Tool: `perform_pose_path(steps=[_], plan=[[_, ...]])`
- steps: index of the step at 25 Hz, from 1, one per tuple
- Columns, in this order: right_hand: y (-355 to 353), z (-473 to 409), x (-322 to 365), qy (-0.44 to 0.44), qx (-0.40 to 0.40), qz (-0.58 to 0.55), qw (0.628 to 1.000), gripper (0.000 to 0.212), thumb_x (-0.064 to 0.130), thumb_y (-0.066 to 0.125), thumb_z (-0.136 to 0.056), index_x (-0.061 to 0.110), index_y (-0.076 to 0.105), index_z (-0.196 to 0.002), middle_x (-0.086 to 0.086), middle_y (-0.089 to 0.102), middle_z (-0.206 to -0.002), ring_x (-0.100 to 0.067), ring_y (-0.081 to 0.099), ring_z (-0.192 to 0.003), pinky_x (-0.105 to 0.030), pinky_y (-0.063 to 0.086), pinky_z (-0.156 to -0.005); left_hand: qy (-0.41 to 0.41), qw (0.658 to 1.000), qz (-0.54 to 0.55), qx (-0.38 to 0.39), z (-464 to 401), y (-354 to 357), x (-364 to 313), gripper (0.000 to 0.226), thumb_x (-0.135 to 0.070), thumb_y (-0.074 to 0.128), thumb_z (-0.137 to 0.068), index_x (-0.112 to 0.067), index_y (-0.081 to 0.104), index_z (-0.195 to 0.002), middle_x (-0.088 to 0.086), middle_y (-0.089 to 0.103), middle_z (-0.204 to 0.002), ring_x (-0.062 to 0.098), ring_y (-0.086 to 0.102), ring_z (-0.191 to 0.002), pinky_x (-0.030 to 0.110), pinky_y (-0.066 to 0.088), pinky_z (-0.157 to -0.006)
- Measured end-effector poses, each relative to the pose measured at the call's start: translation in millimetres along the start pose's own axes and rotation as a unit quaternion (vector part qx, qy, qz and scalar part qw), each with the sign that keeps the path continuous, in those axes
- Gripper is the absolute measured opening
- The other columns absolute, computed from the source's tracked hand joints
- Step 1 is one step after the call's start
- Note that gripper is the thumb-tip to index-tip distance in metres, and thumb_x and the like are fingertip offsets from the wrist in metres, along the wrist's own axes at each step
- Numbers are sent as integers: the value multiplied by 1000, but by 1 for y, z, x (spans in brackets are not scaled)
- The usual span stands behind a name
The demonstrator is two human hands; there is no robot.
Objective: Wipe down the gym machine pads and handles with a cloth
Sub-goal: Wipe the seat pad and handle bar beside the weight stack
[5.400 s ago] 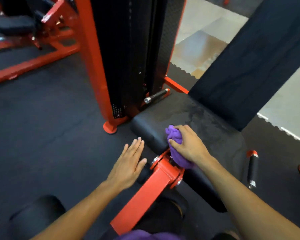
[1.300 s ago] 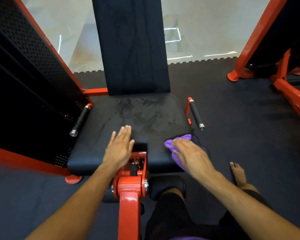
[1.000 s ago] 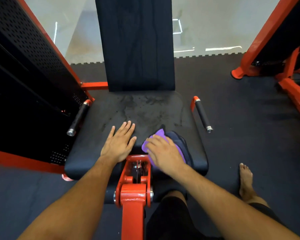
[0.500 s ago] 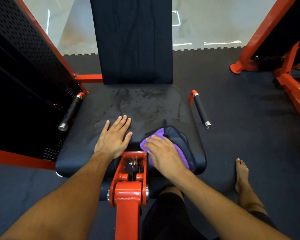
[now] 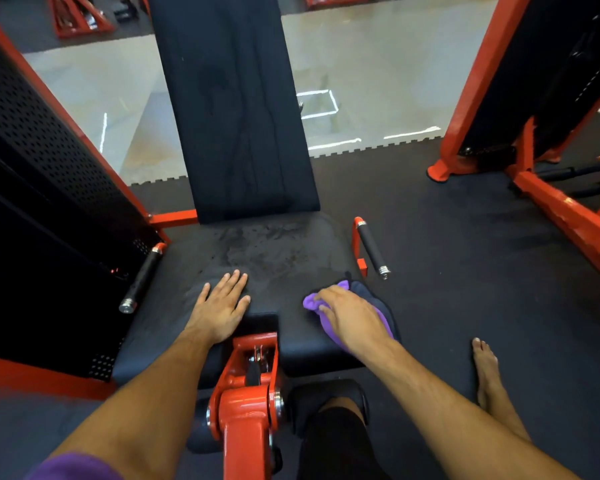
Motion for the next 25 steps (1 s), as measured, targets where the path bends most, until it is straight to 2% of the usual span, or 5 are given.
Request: perform_pose_path(steps=[6, 11, 14, 20, 25], plan=[[-6, -5, -22, -45, -150, -5, 988, 28, 29, 37, -103, 22, 62, -112, 8, 55, -113, -13, 64, -97, -34, 57, -81, -15, 998, 36, -48, -22, -2, -34, 66, -63, 27, -104, -32, 23, -163, -5, 13, -173, 13, 7, -159, 46, 2, -129], [7, -26, -5, -24, -64, 42, 997, 50, 49, 58, -94, 27, 48, -137, -2, 47, -130, -25, 52, -119, -44, 43, -107, -29, 995, -7, -94, -30, 17, -32, 69, -68, 19, -101, -36, 22, -163, -7, 13, -172, 14, 7, -159, 48, 5, -128], [13, 6, -15, -15, -63, 132, 989, 66, 59, 67, -79, 29, 45, -133, 3, 49, -130, -22, 44, -129, -52, 32, -115, -23, 994, -3, -103, -33, 18, -30, 77, -71, 12, -94, -36, 26, -162, -6, 18, -172, 14, 11, -159, 49, 6, -127], [-15, 45, -25, -27, -124, 81, 989, 38, 14, 72, -71, 29, 53, -100, 9, 56, -97, -20, 60, -93, -39, 52, -86, -45, 996, 48, 57, -35, -18, -43, 72, -63, 37, -103, -34, 12, -164, -3, 0, -174, 17, -1, -160, 51, 1, -127], [-132, 36, -3, -57, -124, -163, 977, 38, -2, 53, -79, 30, 50, -100, 12, 62, -95, -6, 59, -88, -31, 49, -82, 249, 938, 239, 24, 4, -101, -131, 95, -51, 73, -78, -49, 18, -156, -10, 20, -169, 5, 16, -156, 28, 17, -126]])
Point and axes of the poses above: each hand's wrist, its own z-axis away from the middle knuckle, its own y-axis out of the palm, x = y × z, the point moved 1 cm from there along -z, towards the middle knuckle
